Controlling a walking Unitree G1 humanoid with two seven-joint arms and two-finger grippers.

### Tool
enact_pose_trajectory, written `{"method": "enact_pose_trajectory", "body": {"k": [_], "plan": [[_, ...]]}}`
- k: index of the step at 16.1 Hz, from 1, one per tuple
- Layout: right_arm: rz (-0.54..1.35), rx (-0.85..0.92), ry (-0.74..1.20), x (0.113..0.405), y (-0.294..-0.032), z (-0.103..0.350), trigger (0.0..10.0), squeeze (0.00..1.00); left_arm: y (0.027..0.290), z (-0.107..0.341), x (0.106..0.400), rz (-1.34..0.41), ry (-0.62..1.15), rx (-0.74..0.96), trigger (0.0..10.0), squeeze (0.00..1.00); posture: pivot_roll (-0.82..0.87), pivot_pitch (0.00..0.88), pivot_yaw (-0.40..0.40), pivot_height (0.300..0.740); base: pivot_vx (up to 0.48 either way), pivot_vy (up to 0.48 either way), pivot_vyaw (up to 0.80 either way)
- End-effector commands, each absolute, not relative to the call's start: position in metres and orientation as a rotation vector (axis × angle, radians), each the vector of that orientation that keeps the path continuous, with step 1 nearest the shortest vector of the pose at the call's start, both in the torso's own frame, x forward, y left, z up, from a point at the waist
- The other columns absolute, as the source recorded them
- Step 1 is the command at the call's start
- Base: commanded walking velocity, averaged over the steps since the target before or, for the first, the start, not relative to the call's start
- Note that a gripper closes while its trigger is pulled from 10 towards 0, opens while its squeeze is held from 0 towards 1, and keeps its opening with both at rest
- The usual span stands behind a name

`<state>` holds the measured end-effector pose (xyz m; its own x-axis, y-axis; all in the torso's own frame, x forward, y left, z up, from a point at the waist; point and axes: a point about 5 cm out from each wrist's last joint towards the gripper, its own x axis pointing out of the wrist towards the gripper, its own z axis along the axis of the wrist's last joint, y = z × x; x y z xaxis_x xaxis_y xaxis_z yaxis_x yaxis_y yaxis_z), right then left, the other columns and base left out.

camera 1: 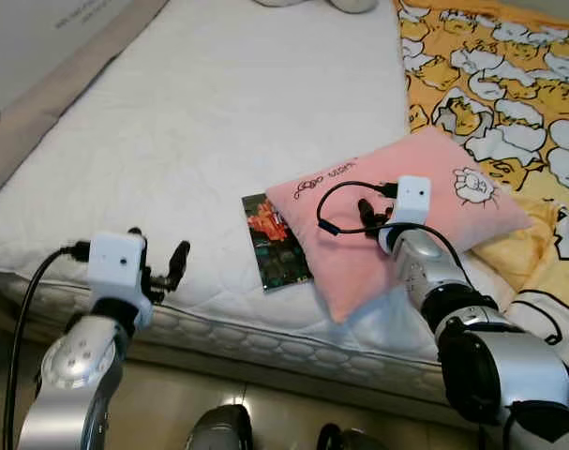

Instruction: Clean up the room

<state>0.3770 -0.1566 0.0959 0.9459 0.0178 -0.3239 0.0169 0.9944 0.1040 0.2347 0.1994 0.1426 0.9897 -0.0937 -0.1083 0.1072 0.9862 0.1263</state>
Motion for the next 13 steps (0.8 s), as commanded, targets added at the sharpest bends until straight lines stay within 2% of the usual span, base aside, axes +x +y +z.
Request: {"method": "enact_pose_trajectory", "body": {"k": [1,7,13], "plan": [[-0.031,0.149,0.485,0.359,-0.163,0.064,0.0,0.0,0.196,0.138,0.237,-0.131,0.133,0.124,10.0,0.0,0.31,0.179,-0.006,0.74,0.0,0.0,0.0],[-0.026,0.207,0.505,0.357,-0.16,0.06,0.0,0.0,0.188,0.133,0.238,-0.186,0.173,0.107,10.0,0.0,0.31,0.17,0.014,0.74,0.0,0.0,0.0],[-0.014,0.171,0.484,0.363,-0.17,0.07,0.0,0.0,0.168,0.123,0.245,-0.25,0.184,0.066,10.0,0.0,0.25,0.16,0.0,0.74,0.0,0.0,0.0]]}}
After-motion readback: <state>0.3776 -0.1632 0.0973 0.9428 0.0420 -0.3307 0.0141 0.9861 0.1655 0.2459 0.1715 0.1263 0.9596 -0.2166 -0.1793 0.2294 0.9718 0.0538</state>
